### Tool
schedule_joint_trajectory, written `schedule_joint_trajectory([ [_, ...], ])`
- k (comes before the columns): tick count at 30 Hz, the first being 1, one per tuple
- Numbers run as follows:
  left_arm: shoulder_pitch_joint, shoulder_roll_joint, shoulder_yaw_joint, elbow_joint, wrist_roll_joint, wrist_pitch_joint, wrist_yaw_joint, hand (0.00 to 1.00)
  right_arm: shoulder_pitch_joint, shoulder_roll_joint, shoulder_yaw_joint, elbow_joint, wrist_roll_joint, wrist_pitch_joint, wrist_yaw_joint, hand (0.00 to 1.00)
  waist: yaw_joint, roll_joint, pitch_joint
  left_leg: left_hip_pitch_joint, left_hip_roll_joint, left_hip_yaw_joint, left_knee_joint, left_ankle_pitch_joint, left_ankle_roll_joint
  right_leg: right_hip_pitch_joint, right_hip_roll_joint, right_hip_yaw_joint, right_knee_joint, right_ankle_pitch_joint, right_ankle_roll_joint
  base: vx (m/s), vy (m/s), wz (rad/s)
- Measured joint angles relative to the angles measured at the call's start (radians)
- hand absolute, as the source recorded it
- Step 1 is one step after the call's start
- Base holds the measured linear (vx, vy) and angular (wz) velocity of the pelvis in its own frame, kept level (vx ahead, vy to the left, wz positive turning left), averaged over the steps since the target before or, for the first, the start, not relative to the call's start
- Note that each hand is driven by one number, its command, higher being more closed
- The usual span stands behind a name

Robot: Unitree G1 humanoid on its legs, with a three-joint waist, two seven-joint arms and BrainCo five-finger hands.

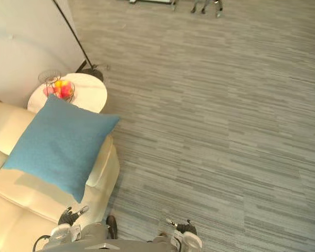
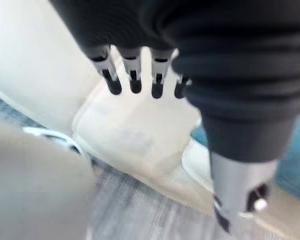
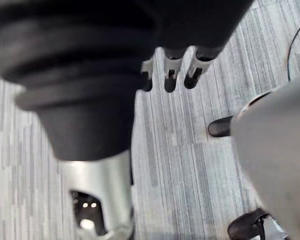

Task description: Pick up cushions and gather them together orderly.

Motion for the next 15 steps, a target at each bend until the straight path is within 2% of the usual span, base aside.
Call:
schedule_joint_trajectory([
  [2, 0.0, -0.002, 0.005, 0.01, -0.005, -0.001, 0.002, 0.0, -0.023, 0.0, 0.002, 0.001, -0.003, -0.002, 0.002, 0.0, 0.018, 0.01, 0.0, 0.052, -0.008, 0.026, 0.004, -0.052, 0.006, 0.001, -0.015, 0.033, 0.074, -0.007, 0.011, 0.22, 0.161, -0.42],
  [3, 0.0, -0.004, 0.006, 0.02, -0.012, -0.001, 0.001, 0.0, -0.034, -0.004, 0.012, 0.005, -0.003, -0.002, 0.002, 0.0, 0.025, 0.024, 0.0, 0.094, 0.0, 0.046, -0.009, -0.076, 0.005, -0.056, -0.016, 0.061, 0.229, -0.021, 0.029, 0.22, 0.167, -0.61],
  [4, 0.002, -0.004, 0.0, 0.023, -0.011, -0.001, 0.001, 0.0, -0.035, -0.004, 0.022, 0.006, -0.003, -0.002, 0.003, 0.0, 0.021, 0.026, -0.001, 0.112, 0.0, 0.051, -0.018, -0.08, 0.005, -0.09, -0.021, 0.069, 0.314, -0.026, 0.039, 0.24, 0.16, -0.24],
  [5, 0.004, 0.01, -0.027, 0.034, -0.011, 0.001, 0.0, 0.0, -0.034, 0.002, 0.036, -0.003, -0.002, -0.003, 0.005, 0.0, 0.004, 0.03, 0.007, 0.158, -0.007, 0.055, -0.034, -0.085, 0.011, -0.171, -0.04, 0.071, 0.543, -0.025, 0.074, 0.26, 0.113, 0.14],
  [6, 0.004, 0.023, -0.04, 0.038, -0.011, 0.001, 0.0, 0.0, -0.041, 0.0, 0.036, 0.0, -0.004, -0.005, 0.004, 0.0, -0.004, 0.016, 0.011, 0.197, -0.013, 0.049, -0.046, -0.09, 0.018, -0.216, -0.047, 0.058, 0.674, -0.036, 0.072, 0.22, 0.081, 0.25],
  [7, 0.004, 0.028, -0.042, 0.039, -0.011, 0.001, 0.0, 0.0, -0.04, 0.0, 0.037, 0.004, -0.004, -0.004, 0.004, 0.0, -0.005, 0.007, 0.012, 0.219, -0.017, 0.044, -0.056, -0.09, 0.018, -0.232, -0.05, 0.047, 0.717, -0.055, 0.057, 0.26, 0.01, 0.34],
  [8, 0.004, 0.035, -0.043, 0.04, -0.011, 0.001, 0.001, 0.0, -0.038, -0.004, 0.037, 0.022, -0.004, -0.005, 0.004, 0.0, -0.012, -0.003, 0.013, 0.262, -0.021, 0.025, -0.088, -0.09, 0.018, -0.252, -0.045, -0.015, 0.75, -0.112, 0.021, 0.23, -0.028, 0.38],
  [11, 0.002, 0.034, -0.043, 0.05, -0.011, 0.003, 0.004, 0.0, -0.038, -0.019, 0.037, 0.033, -0.004, -0.003, 0.004, 0.0, -0.025, 0.003, 0.018, 0.292, -0.015, -0.017, -0.116, -0.09, 0.017, -0.287, -0.007, -0.059, 0.628, -0.162, -0.018, 0.21, -0.085, 0.51],
  [12, -0.001, 0.033, -0.042, 0.06, -0.012, 0.004, 0.005, 0.0, -0.039, -0.027, 0.036, 0.032, -0.004, -0.003, 0.004, 0.0, -0.038, 0.017, 0.027, 0.294, 0.004, -0.057, -0.121, -0.091, 0.007, -0.297, 0.04, -0.031, 0.478, -0.152, -0.031, 0.19, -0.172, 0.6],
  [13, 0.0, 0.033, -0.042, 0.059, -0.012, 0.004, 0.005, 0.0, -0.038, -0.029, 0.036, 0.032, -0.004, -0.003, 0.004, 0.0, -0.04, 0.021, 0.029, 0.294, 0.011, -0.069, -0.123, -0.091, -0.004, -0.301, 0.055, -0.013, 0.412, -0.132, -0.039, 0.23, -0.241, 0.77],
  [14, -0.004, 0.035, -0.035, 0.058, -0.013, 0.003, 0.006, 0.0, -0.038, -0.027, 0.034, 0.032, -0.003, -0.002, 0.003, 0.0, -0.038, 0.012, 0.038, 0.298, 0.017, -0.098, -0.127, -0.098, -0.032, -0.305, 0.065, 0.031, 0.251, -0.047, -0.042, 0.23, -0.268, 0.64],
  [15, -0.01, 0.038, -0.028, 0.057, -0.02, 0.003, 0.007, 0.0, -0.037, -0.023, 0.033, 0.032, -0.002, -0.002, 0.003, 0.0, -0.032, -0.009, 0.046, 0.316, 0.021, -0.125, -0.123, -0.111, -0.056, -0.281, 0.063, 0.032, 0.189, 0.108, -0.038, 0.26, -0.299, 0.56],
])
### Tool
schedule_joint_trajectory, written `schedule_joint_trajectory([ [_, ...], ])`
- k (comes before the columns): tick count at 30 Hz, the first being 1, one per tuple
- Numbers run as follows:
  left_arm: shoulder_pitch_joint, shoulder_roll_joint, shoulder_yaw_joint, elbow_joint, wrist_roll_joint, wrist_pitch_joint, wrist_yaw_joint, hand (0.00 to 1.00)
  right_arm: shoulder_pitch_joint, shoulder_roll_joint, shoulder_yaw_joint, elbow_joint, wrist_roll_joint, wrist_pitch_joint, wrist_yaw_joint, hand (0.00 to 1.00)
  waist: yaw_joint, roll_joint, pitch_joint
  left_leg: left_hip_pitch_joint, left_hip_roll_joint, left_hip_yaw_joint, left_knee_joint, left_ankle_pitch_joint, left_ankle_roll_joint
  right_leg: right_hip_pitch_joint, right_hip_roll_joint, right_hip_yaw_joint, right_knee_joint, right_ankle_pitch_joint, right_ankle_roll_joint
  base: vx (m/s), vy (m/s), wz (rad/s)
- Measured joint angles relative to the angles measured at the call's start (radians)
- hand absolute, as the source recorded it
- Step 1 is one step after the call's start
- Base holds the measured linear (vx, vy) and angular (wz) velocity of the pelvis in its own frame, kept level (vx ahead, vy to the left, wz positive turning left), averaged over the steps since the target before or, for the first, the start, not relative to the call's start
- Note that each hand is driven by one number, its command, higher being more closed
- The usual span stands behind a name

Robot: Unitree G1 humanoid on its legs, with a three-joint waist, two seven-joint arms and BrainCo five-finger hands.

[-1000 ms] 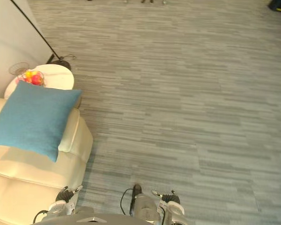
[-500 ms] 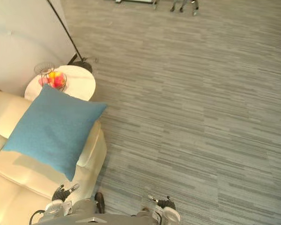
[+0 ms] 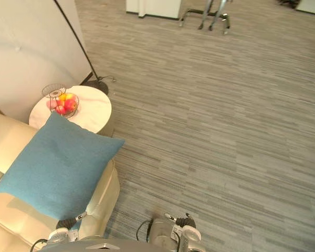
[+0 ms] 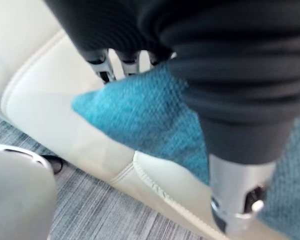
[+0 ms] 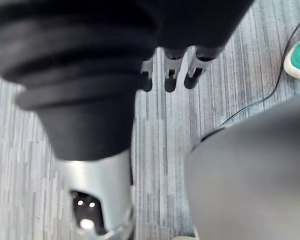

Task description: Pick up cushions and gather them together orderly.

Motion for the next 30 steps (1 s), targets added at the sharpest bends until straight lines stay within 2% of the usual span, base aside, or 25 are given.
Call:
schedule_joint_trajectory([
  [1, -0.006, 0.0, 0.007, 0.005, 0.0, 0.0, 0.001, 0.0, 0.004, 0.001, -0.001, 0.0, 0.0, 0.0, 0.0, 0.0, 0.004, 0.014, 0.005, 0.004, 0.01, -0.01, 0.004, -0.007, -0.011, 0.015, 0.011, -0.02, -0.005, -0.003, -0.013, 0.27, -0.296, 0.37],
  [3, -0.002, -0.03, 0.038, 0.003, 0.0, 0.004, 0.001, 0.0, -0.007, -0.01, -0.007, -0.006, -0.001, 0.0, -0.001, 0.0, 0.01, 0.039, 0.011, 0.01, 0.042, -0.035, 0.001, -0.013, -0.022, 0.029, 0.032, -0.063, 0.029, -0.024, -0.018, 0.2, -0.22, 0.3],
  [6, -0.006, -0.056, 0.065, -0.001, 0.0, 0.0, 0.001, 0.0, 0.0, -0.009, -0.002, -0.025, -0.001, 0.0, 0.0, 0.0, 0.014, 0.05, 0.013, 0.03, 0.062, -0.11, -0.019, -0.013, -0.05, 0.022, 0.031, -0.06, 0.166, -0.103, -0.035, 0.11, -0.172, 0.56],
  [8, -0.006, -0.055, 0.066, -0.001, -0.002, -0.004, 0.0, 0.0, 0.015, -0.004, 0.004, -0.039, -0.001, -0.001, 0.001, 0.0, 0.021, 0.031, 0.01, 0.03, 0.059, -0.158, -0.023, -0.014, -0.057, 0.006, 0.029, 0.014, 0.236, -0.141, -0.028, 0.03, -0.062, 0.72],
  [9, -0.003, -0.046, 0.073, 0.0, -0.009, -0.005, -0.001, 0.0, 0.022, 0.004, 0.004, -0.034, -0.002, -0.001, 0.002, 0.0, 0.026, 0.022, -0.001, 0.018, 0.053, -0.196, -0.03, -0.014, -0.06, 0.011, 0.021, 0.03, 0.232, -0.181, -0.021, 0.03, -0.08, 0.81],
  [10, 0.0, -0.045, 0.08, 0.001, -0.01, -0.005, 0.001, 0.0, 0.028, 0.005, 0.005, -0.021, -0.002, 0.0, 0.002, 0.0, 0.031, 0.013, -0.017, 0.001, 0.056, -0.228, -0.028, -0.012, -0.067, 0.018, 0.019, 0.015, 0.218, -0.205, -0.02, 0.07, -0.14, 0.8],
  [13, 0.012, -0.047, 0.079, -0.001, -0.015, -0.005, -0.001, 0.0, 0.025, 0.0, 0.004, 0.002, -0.003, 0.001, 0.002, 0.0, 0.026, 0.025, -0.038, -0.052, 0.079, -0.295, -0.017, 0.011, -0.096, 0.04, 0.023, -0.074, 0.183, -0.214, -0.029, 0.08, -0.152, 0.86],
  [14, 0.012, -0.048, 0.079, -0.002, -0.022, -0.005, -0.002, 0.0, 0.025, 0.0, 0.004, 0.002, -0.011, 0.001, 0.002, 0.0, 0.026, 0.019, -0.043, -0.096, 0.081, -0.301, 0.025, 0.024, -0.099, 0.05, 0.018, -0.108, 0.161, -0.213, -0.031, 0.07, -0.141, 0.91],
  [16, 0.012, -0.053, 0.074, -0.01, -0.038, -0.006, -0.002, 0.0, 0.024, -0.012, -0.005, 0.003, -0.02, 0.0, 0.001, 0.0, 0.023, 0.04, -0.043, -0.177, 0.09, -0.27, 0.1, 0.041, -0.101, 0.075, 0.015, -0.177, 0.112, -0.191, -0.045, 0.07, -0.116, 0.95],
  [17, 0.012, -0.055, 0.07, -0.013, -0.042, -0.006, -0.002, 0.0, 0.016, -0.013, -0.013, 0.006, -0.02, 0.0, 0.0, 0.0, 0.023, 0.047, -0.041, -0.19, 0.1, -0.217, 0.092, 0.065, -0.093, 0.095, 0.012, -0.21, 0.091, -0.181, -0.052, 0.05, -0.055, 0.88],
  [19, 0.015, -0.045, 0.039, -0.016, -0.047, -0.006, -0.003, 0.0, 0.018, -0.006, -0.044, 0.019, -0.02, 0.0, -0.001, 0.0, 0.013, 0.046, -0.04, -0.203, 0.124, -0.063, 0.054, 0.11, -0.075, 0.134, -0.001, -0.299, 0.033, -0.157, -0.063, 0.02, -0.047, 1.12],
  [21, 0.012, -0.042, 0.014, -0.018, -0.047, -0.004, -0.006, 0.0, 0.013, -0.006, -0.057, 0.021, -0.019, 0.0, -0.002, 0.0, 0.007, 0.052, -0.039, -0.221, 0.156, 0.165, 0.069, 0.125, -0.062, 0.157, -0.011, -0.368, 0.019, -0.155, -0.065, -0.01, -0.024, 1.07],
  [22, 0.011, -0.041, 0.012, -0.021, -0.047, -0.004, -0.006, 0.0, 0.011, -0.006, -0.057, 0.021, -0.019, 0.0, -0.001, 0.0, 0.008, 0.052, -0.04, -0.229, 0.151, 0.204, 0.064, 0.153, -0.058, 0.159, -0.02, -0.38, 0.022, -0.154, -0.064, -0.06, -0.013, 0.94],
  [23, 0.01, -0.035, -0.005, -0.021, -0.046, -0.004, -0.005, 0.0, 0.006, -0.002, -0.057, 0.02, -0.015, 0.0, -0.001, 0.0, 0.0, 0.042, -0.042, -0.233, 0.126, 0.25, 0.005, 0.213, -0.03, 0.159, -0.026, -0.376, 0.011, -0.146, -0.059, -0.09, 0.044, 0.9],
  [24, 0.01, -0.017, -0.023, -0.017, -0.045, -0.002, -0.006, 0.0, 0.006, 0.003, -0.056, 0.02, -0.001, -0.001, -0.001, 0.0, -0.006, 0.032, -0.047, -0.204, 0.099, 0.277, -0.081, 0.247, -0.023, 0.158, -0.041, -0.385, -0.028, -0.138, -0.053, -0.07, 0.088, 0.87],
  [25, 0.0, -0.016, -0.025, -0.016, -0.044, 0.001, -0.006, 0.0, 0.002, 0.01, -0.055, 0.02, 0.006, 0.0, -0.001, 0.0, -0.002, 0.032, -0.044, -0.196, 0.094, 0.309, -0.126, 0.262, -0.008, 0.159, -0.045, -0.406, -0.041, -0.126, -0.05, -0.03, 0.097, 0.55],
  [26, -0.005, -0.017, -0.024, -0.013, -0.043, 0.003, -0.006, 0.0, 0.004, 0.009, -0.056, 0.017, 0.009, -0.001, -0.001, 0.0, -0.004, 0.032, -0.044, -0.196, 0.092, 0.31, -0.139, 0.276, -0.008, 0.16, -0.044, -0.409, -0.043, -0.123, -0.048, -0.05, 0.054, 0.45],
  [27, -0.006, -0.019, -0.025, 0.005, -0.035, 0.01, -0.006, 0.0, 0.01, 0.005, -0.064, 0.015, 0.01, 0.001, -0.001, 0.0, -0.002, 0.031, -0.04, -0.169, 0.065, 0.287, -0.216, 0.336, -0.013, 0.17, -0.044, -0.419, -0.036, -0.12, -0.045, -0.11, 0.057, 0.47],
  [30, -0.013, -0.011, -0.024, 0.008, -0.026, 0.011, -0.007, 0.0, 0.022, 0.021, -0.062, -0.002, 0.009, 0.001, -0.001, 0.0, -0.002, 0.012, -0.022, -0.148, 0.043, 0.249, -0.254, 0.354, -0.01, 0.202, -0.055, -0.432, -0.033, -0.118, -0.045, -0.09, 0.078, 0.34],
])
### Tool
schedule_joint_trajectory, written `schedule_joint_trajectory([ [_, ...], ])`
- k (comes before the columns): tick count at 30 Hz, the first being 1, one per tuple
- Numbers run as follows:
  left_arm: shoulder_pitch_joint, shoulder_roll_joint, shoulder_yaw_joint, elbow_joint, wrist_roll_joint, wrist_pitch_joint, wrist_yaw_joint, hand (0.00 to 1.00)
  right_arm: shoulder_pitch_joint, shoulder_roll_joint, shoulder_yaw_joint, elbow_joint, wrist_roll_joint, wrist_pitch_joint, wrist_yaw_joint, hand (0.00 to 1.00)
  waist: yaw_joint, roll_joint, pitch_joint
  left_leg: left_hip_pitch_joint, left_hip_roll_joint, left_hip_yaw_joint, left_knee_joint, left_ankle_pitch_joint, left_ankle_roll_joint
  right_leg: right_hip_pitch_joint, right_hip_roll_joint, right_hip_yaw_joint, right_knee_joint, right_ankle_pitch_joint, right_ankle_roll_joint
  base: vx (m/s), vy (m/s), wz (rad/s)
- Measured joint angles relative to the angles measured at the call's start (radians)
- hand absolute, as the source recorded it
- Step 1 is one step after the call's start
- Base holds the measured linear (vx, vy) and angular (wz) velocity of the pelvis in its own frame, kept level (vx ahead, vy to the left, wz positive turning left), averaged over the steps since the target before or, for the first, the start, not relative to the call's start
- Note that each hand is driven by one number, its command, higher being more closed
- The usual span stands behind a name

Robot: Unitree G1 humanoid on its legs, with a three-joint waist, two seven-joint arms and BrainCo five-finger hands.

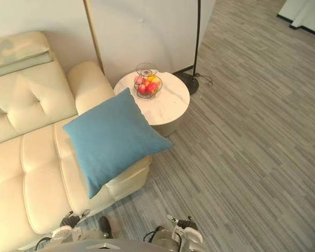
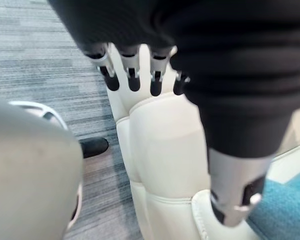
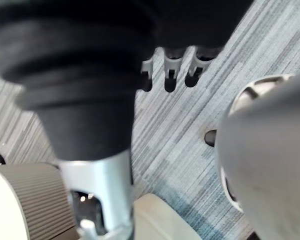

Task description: Pick up cushions and gather them together orderly.

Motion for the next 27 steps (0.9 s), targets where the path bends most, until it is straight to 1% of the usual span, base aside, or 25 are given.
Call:
schedule_joint_trajectory([
  [3, -0.002, 0.005, 0.0, 0.002, 0.0, 0.0, 0.0, 0.0, 0.007, 0.0, 0.019, -0.002, -0.002, 0.0, 0.0, 0.0, 0.0, -0.006, 0.001, 0.004, -0.012, -0.024, 0.0, -0.003, 0.003, 0.017, 0.003, 0.025, -0.011, -0.01, -0.011, -0.09, 0.076, 0.3],
  [4, -0.002, 0.005, 0.0, 0.002, 0.0, 0.0, 0.001, 0.0, 0.005, -0.003, 0.023, -0.002, -0.005, 0.0, 0.0, 0.0, -0.001, -0.005, 0.007, 0.01, -0.02, -0.03, 0.0, -0.004, 0.005, 0.02, 0.006, 0.062, -0.01, -0.024, 0.0, -0.09, 0.073, 0.32],
  [6, -0.001, 0.005, 0.0, 0.002, -0.001, 0.0, 0.001, 0.0, 0.004, -0.007, 0.028, -0.002, -0.005, 0.0, 0.0, 0.0, 0.0, -0.004, 0.009, 0.016, -0.025, -0.037, 0.0, -0.005, 0.007, 0.023, 0.008, 0.089, -0.006, -0.03, 0.004, -0.06, 0.047, 0.21],
  [7, 0.0, 0.005, 0.0, 0.002, -0.001, 0.0, 0.001, 0.0, 0.006, -0.007, 0.032, -0.002, -0.005, 0.0, 0.0, 0.0, -0.001, -0.005, 0.009, 0.017, -0.032, -0.053, 0.0, -0.007, 0.009, 0.022, 0.01, 0.114, 0.002, -0.04, 0.018, -0.04, 0.024, 0.32],
  [8, 0.0, 0.01, 0.0, 0.001, -0.001, 0.0, 0.001, 0.0, 0.007, -0.008, 0.038, -0.004, -0.005, 0.0, -0.001, 0.0, -0.005, -0.006, 0.011, 0.015, -0.039, -0.066, -0.001, -0.007, 0.01, 0.019, 0.025, 0.175, 0.013, -0.057, 0.035, -0.03, -0.004, 0.35],
  [9, 0.0, 0.012, 0.0, 0.001, -0.001, 0.0, 0.001, 0.0, 0.009, -0.008, 0.039, -0.008, -0.003, 0.0, -0.001, 0.0, -0.008, -0.006, 0.012, 0.013, -0.04, -0.082, -0.001, -0.006, 0.011, 0.016, 0.037, 0.208, 0.02, -0.07, 0.042, 0.0, -0.023, 0.46],
  [10, 0.001, 0.014, 0.001, 0.001, -0.001, 0.001, 0.001, 0.0, 0.017, -0.007, 0.041, -0.022, 0.0, -0.001, -0.001, 0.0, -0.015, -0.008, 0.013, 0.01, -0.049, -0.102, 0.0, -0.004, 0.013, 0.015, 0.058, 0.274, 0.028, -0.082, 0.044, 0.01, -0.038, 0.56],
  [11, 0.003, 0.015, 0.004, 0.001, -0.001, 0.001, 0.002, 0.0, 0.029, -0.008, 0.037, -0.04, 0.004, -0.001, -0.001, 0.0, -0.021, -0.011, 0.014, 0.008, -0.062, -0.12, 0.0, -0.001, 0.019, 0.02, 0.068, 0.31, 0.029, -0.087, 0.04, 0.03, -0.02, 0.65],
  [13, 0.006, 0.012, 0.021, -0.002, -0.004, 0.0, 0.002, 0.0, 0.033, -0.011, 0.017, -0.043, 0.012, -0.001, -0.002, 0.0, -0.018, -0.021, 0.012, 0.011, -0.074, -0.139, 0.0, -0.001, 0.028, 0.025, 0.06, 0.301, 0.02, -0.091, 0.043, 0.07, 0.023, 0.41],
  [14, 0.007, 0.012, 0.023, -0.009, -0.016, 0.0, 0.003, 0.0, 0.033, -0.011, -0.006, -0.055, 0.028, -0.001, -0.002, 0.0, -0.007, -0.012, 0.007, 0.01, -0.085, -0.154, 0.0, 0.0, 0.035, 0.047, 0.057, 0.3, -0.002, -0.084, 0.051, 0.11, 0.05, 0.21],
  [16, 0.008, 0.013, 0.023, -0.01, -0.022, 0.0, 0.002, 0.0, 0.034, -0.01, -0.018, -0.078, 0.034, 0.0, -0.002, 0.0, -0.005, -0.016, 0.009, 0.01, -0.093, -0.164, 0.0, -0.003, 0.039, 0.055, 0.055, 0.302, -0.011, -0.075, 0.057, 0.1, 0.043, 0.2],
  [19, 0.021, 0.015, 0.02, -0.067, -0.024, 0.0, 0.001, 0.0, 0.034, -0.032, -0.036, -0.205, 0.033, -0.001, -0.004, 0.0, 0.0, -0.019, 0.007, -0.001, -0.108, -0.168, 0.0, -0.007, 0.053, 0.059, 0.055, 0.313, -0.045, -0.049, 0.046, 0.1, 0.05, 0.05],
  [22, 0.032, 0.025, 0.014, -0.128, -0.04, 0.0, -0.003, 0.0, 0.032, -0.089, -0.055, -0.308, 0.029, -0.002, 0.002, 0.0, -0.003, -0.02, 0.007, -0.01, -0.122, -0.188, 0.0, -0.012, 0.062, 0.072, 0.054, 0.322, -0.068, -0.037, 0.041, 0.09, 0.044, 0.16],
  [24, 0.035, 0.039, 0.004, -0.154, -0.043, -0.002, -0.004, 0.0, 0.024, -0.122, -0.058, -0.316, 0.028, -0.006, 0.004, 0.0, -0.003, -0.022, 0.007, -0.009, -0.127, -0.203, 0.0, -0.015, 0.062, 0.084, 0.053, 0.331, -0.077, -0.037, 0.041, 0.07, 0.02, 0.27],
  [27, 0.031, 0.051, -0.002, -0.167, -0.055, -0.007, -0.005, 0.0, 0.015, -0.132, -0.053, -0.31, 0.012, -0.008, 0.006, 0.0, -0.004, -0.022, 0.006, -0.009, -0.13, -0.214, 0.0, -0.017, 0.06, 0.09, 0.055, 0.331, -0.091, -0.041, 0.035, 0.04, -0.006, 0.12],
])
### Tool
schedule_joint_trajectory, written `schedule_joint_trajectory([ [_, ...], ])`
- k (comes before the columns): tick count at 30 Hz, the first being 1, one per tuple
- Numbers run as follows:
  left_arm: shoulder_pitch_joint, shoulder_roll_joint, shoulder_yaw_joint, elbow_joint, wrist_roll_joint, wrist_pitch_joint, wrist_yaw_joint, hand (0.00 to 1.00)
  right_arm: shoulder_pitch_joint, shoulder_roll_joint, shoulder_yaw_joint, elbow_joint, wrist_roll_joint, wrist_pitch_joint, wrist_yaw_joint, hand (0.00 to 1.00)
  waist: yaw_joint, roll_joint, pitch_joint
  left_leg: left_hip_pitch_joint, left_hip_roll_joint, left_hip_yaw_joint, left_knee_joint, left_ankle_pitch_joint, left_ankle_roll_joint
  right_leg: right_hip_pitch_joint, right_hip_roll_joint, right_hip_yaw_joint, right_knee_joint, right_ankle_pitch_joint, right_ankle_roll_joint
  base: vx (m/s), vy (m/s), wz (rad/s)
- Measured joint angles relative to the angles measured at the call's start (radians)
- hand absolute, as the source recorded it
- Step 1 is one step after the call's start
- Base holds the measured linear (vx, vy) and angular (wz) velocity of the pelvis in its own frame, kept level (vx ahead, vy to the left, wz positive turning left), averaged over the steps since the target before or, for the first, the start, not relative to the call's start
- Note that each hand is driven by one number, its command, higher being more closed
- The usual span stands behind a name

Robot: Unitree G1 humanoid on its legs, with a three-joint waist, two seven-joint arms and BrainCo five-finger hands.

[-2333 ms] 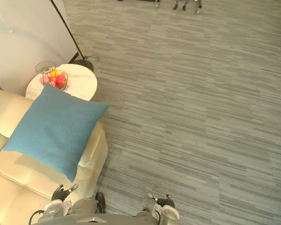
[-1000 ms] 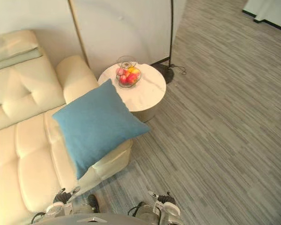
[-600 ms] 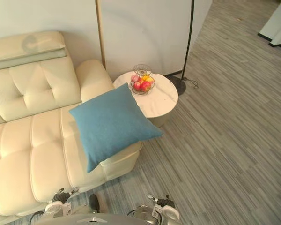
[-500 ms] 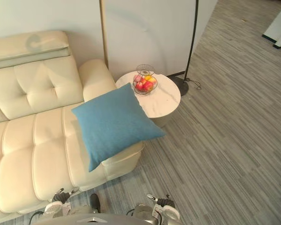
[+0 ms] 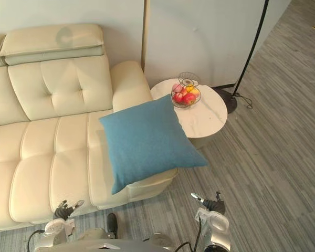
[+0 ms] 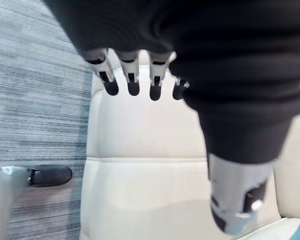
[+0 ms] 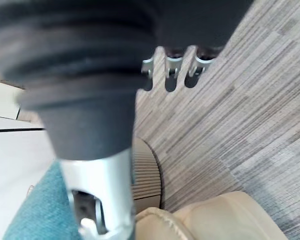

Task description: Pick up cushions and gather them together orderly.

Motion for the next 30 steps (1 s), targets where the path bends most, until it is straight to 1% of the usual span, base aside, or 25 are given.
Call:
schedule_joint_trajectory([
  [4, 0.004, -0.001, -0.009, 0.0, -0.004, 0.0, 0.0, 0.0, -0.004, 0.001, 0.005, 0.038, -0.022, 0.002, 0.017, 0.0, -0.007, 0.0, 0.0, -0.001, -0.002, -0.001, 0.0, -0.002, -0.001, 0.001, 0.003, 0.0, -0.008, -0.002, -0.004, 0.02, -0.006, 0.0],
  [5, 0.025, -0.01, -0.02, 0.024, -0.004, 0.004, -0.015, 0.0, -0.013, 0.037, 0.003, 0.153, -0.022, 0.013, 0.01, 0.0, -0.021, 0.006, -0.027, 0.012, -0.002, -0.004, 0.0, -0.002, -0.001, 0.018, 0.003, -0.002, -0.021, -0.004, -0.008, 0.0, 0.0, 0.0],
  [19, 0.025, -0.018, -0.02, 0.025, -0.004, 0.004, -0.015, 0.0, -0.013, 0.037, 0.003, 0.154, -0.022, 0.013, 0.01, 0.0, -0.021, 0.006, -0.027, 0.012, -0.002, -0.004, 0.0, -0.002, -0.001, 0.018, 0.003, -0.002, -0.021, -0.004, -0.008, 0.0, 0.0, 0.0],
  [21, 0.024, -0.017, -0.019, 0.045, -0.004, 0.004, -0.015, 0.0, -0.014, 0.038, 0.003, 0.163, -0.021, 0.012, 0.009, 0.0, -0.021, 0.006, -0.027, 0.012, -0.002, -0.004, 0.0, -0.002, -0.001, 0.018, 0.003, -0.002, -0.021, -0.004, -0.008, 0.0, 0.0, 0.0],
  [24, 0.009, -0.017, -0.018, 0.104, -0.004, 0.007, -0.017, 0.0, -0.039, 0.04, 0.003, 0.247, -0.019, 0.015, 0.009, 0.0, -0.023, 0.006, -0.027, 0.012, -0.002, -0.004, 0.0, -0.002, -0.001, 0.019, 0.003, -0.002, -0.021, -0.004, -0.008, 0.0, 0.0, 0.0],
  [26, 0.001, -0.017, -0.015, 0.144, -0.004, 0.008, -0.019, 0.0, -0.048, 0.055, 0.002, 0.306, -0.013, 0.027, 0.008, 0.0, -0.022, 0.006, -0.027, 0.019, -0.002, -0.004, 0.0, -0.002, -0.001, 0.028, 0.004, -0.003, -0.021, -0.004, -0.007, 0.0, 0.0, 0.0],
  [30, -0.027, -0.014, 0.025, 0.196, -0.005, 0.009, -0.025, 0.0, -0.081, 0.076, -0.002, 0.399, 0.002, 0.043, 0.003, 0.0, -0.025, 0.01, -0.026, 0.027, 0.004, 0.002, 0.0, -0.002, -0.002, 0.033, 0.005, 0.002, -0.023, -0.003, -0.007, 0.0, 0.0, -0.03],
])
